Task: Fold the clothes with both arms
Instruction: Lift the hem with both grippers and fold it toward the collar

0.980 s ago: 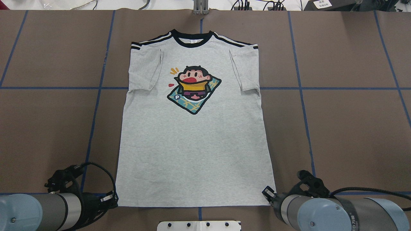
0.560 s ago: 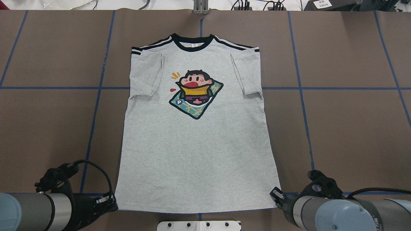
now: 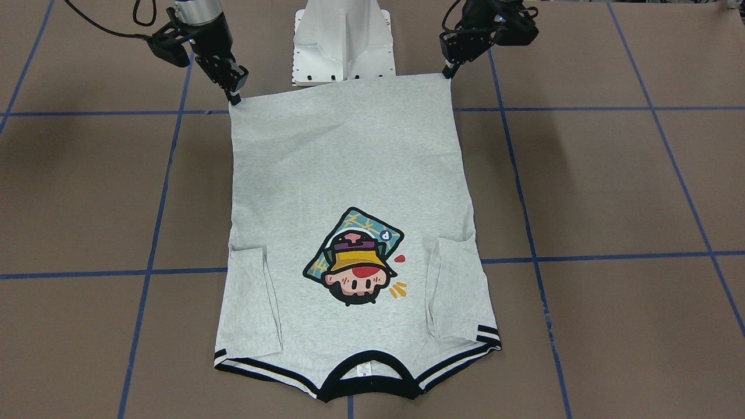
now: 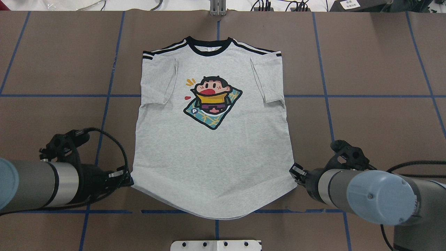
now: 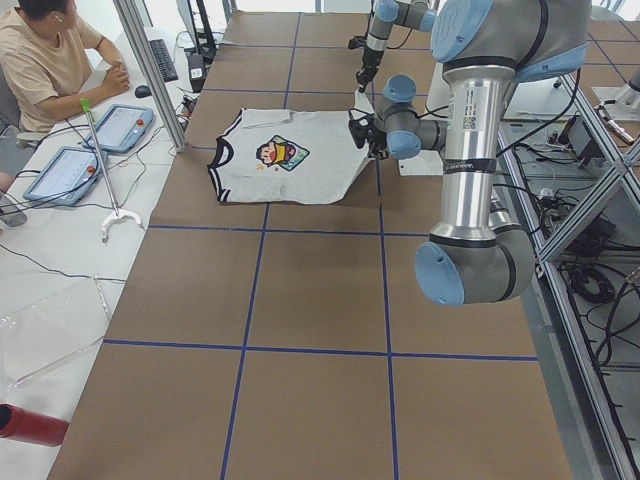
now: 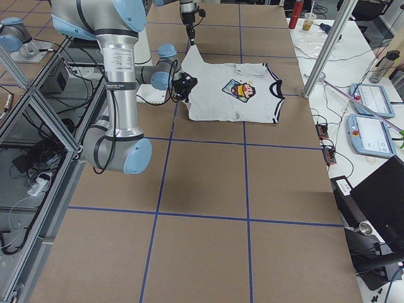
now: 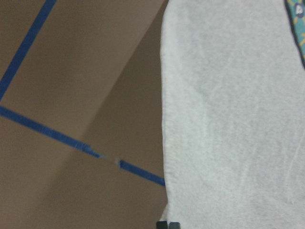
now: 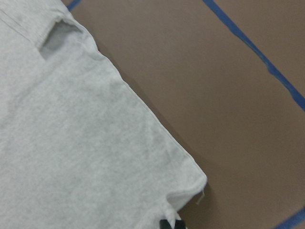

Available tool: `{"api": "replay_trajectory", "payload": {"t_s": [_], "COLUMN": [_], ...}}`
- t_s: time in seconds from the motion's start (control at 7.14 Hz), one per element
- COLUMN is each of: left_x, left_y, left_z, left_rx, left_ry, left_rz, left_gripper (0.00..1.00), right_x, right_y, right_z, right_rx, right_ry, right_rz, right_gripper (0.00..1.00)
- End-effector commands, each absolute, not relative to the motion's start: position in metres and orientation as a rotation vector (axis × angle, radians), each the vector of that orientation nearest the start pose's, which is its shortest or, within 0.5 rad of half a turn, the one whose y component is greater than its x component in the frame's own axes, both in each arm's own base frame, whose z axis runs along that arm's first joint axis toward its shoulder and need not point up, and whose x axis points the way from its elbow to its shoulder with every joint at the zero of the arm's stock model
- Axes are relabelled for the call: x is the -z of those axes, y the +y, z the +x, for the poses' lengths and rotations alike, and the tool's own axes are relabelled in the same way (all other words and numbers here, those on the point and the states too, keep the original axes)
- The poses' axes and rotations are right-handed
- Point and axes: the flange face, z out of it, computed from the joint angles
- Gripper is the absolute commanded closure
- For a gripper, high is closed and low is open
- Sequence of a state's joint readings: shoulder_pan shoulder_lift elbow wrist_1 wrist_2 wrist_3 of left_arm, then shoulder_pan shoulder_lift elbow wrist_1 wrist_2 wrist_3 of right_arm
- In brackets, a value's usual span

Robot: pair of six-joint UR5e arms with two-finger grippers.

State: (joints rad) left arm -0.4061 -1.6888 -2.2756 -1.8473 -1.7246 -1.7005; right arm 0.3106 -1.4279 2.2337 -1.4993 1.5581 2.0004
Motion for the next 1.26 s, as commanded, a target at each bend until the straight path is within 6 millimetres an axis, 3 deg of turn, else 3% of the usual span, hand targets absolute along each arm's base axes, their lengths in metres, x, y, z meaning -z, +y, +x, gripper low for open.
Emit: {"api": "replay_trajectory", "payload": {"t_s": [0.0,0.14,0.28,0.56,0.7,0.98,1.12], "left_x": [-0.254,-0.271,-0.278,-0.317,-0.33,-0.348,-0.351], "left_y": [-0.399,-0.44,-0.488,-0.547,-0.579,-0.612,-0.622], "left_z": [0.385,0.375,0.378,0.383,0.386,0.393,0.396], "left_rx": [0.353,0.348,0.346,0.375,0.403,0.424,0.43], "left_ry": [1.041,0.989,0.943,0.94,0.929,0.938,0.939], "left_rz": [0.187,0.248,0.295,0.344,0.355,0.377,0.383], "left_gripper": [1.0,1.0,1.0,1.0,1.0,1.0,1.0], "right_x": [-0.274,-0.277,-0.284,-0.276,-0.277,-0.285,-0.279], "right_y": [-0.382,-0.421,-0.462,-0.542,-0.572,-0.625,-0.638], "right_z": [-0.418,-0.417,-0.415,-0.446,-0.448,-0.452,-0.444], "right_rx": [-0.668,-0.636,-0.638,-0.687,-0.713,-0.75,-0.745], "right_ry": [-0.869,-0.836,-0.8,-0.734,-0.731,-0.745,-0.75], "right_rz": [0.045,0.105,0.146,0.161,0.172,0.19,0.184], "right_gripper": [1.0,1.0,1.0,1.0,1.0,1.0,1.0]}}
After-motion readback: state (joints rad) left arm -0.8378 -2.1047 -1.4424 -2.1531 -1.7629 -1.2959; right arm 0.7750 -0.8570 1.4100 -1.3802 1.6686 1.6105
